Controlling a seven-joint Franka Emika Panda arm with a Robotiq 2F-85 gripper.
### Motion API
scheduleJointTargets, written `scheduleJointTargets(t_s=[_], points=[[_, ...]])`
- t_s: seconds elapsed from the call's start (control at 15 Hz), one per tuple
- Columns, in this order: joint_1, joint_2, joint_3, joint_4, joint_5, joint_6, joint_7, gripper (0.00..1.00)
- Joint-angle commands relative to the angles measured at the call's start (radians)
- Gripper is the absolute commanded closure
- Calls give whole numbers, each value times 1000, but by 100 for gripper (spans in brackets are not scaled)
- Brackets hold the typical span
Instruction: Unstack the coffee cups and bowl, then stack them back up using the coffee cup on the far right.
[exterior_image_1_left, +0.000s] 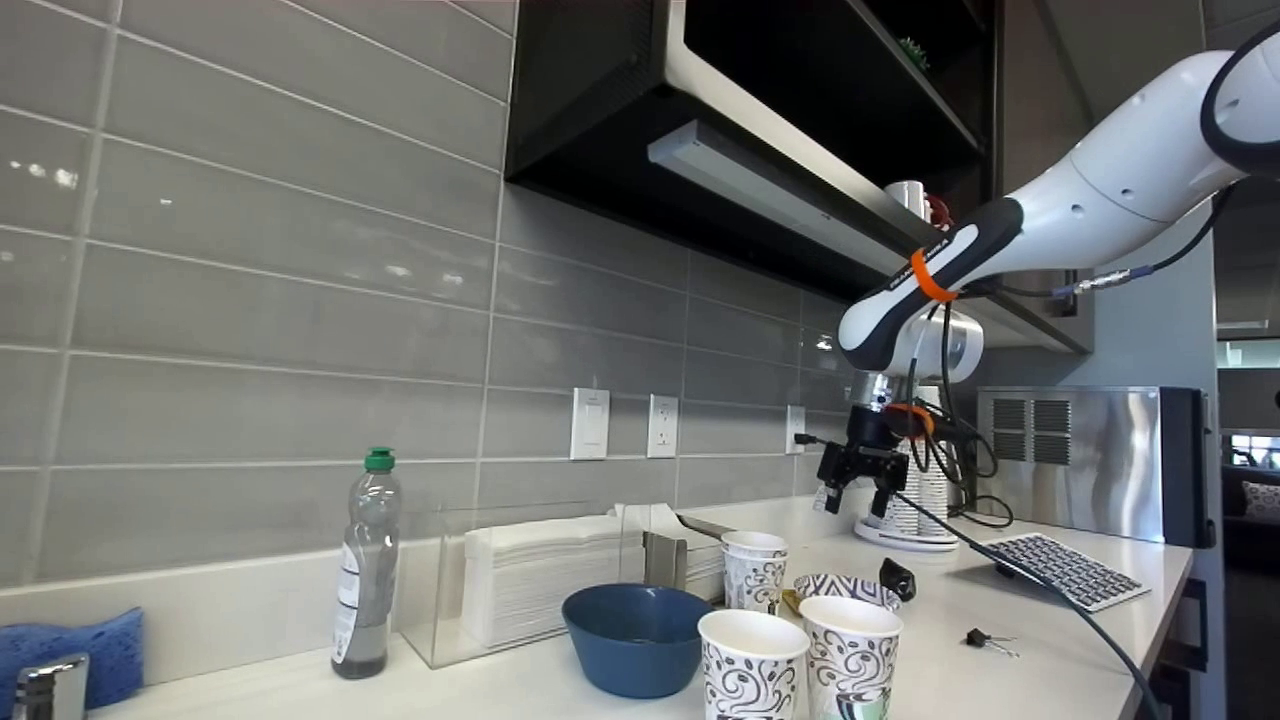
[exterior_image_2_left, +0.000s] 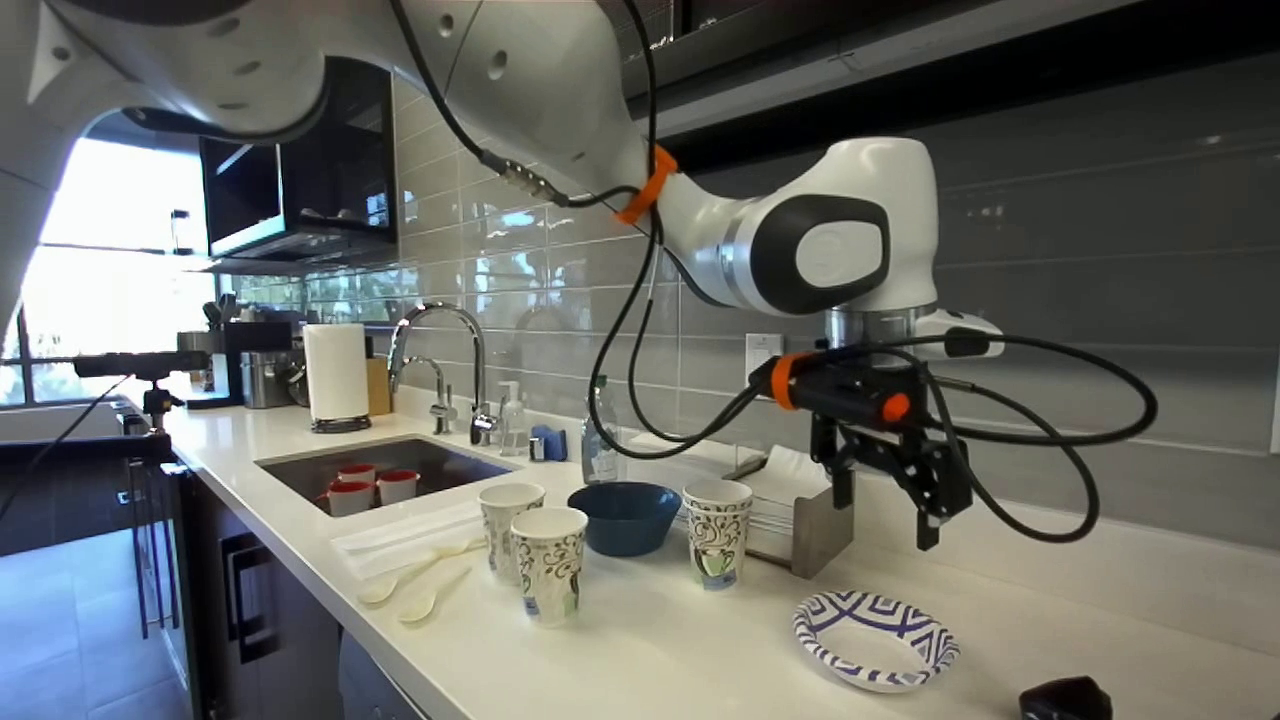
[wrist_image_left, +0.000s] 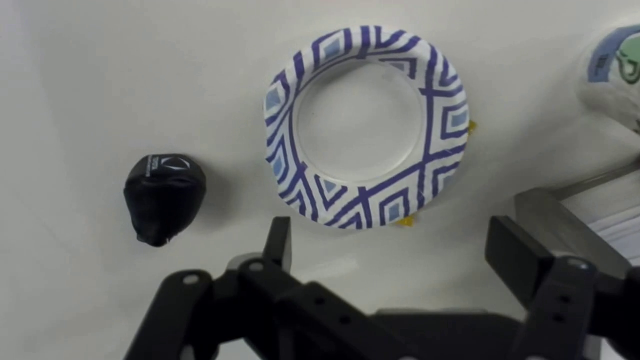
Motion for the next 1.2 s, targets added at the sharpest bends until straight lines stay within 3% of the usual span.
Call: scheduleJointTargets(t_s=[0.0,0.53,1.0,1.07,1.13], points=[[-26,68,15,35,-26,-12,-35,0],[-41,159,14,51,-91,27,-69,0],[-61,216,27,79,-81,47,-57,1],[-61,221,27,83,-83,45,-55,26],[-63,225,26,88,-83,37,-54,26]])
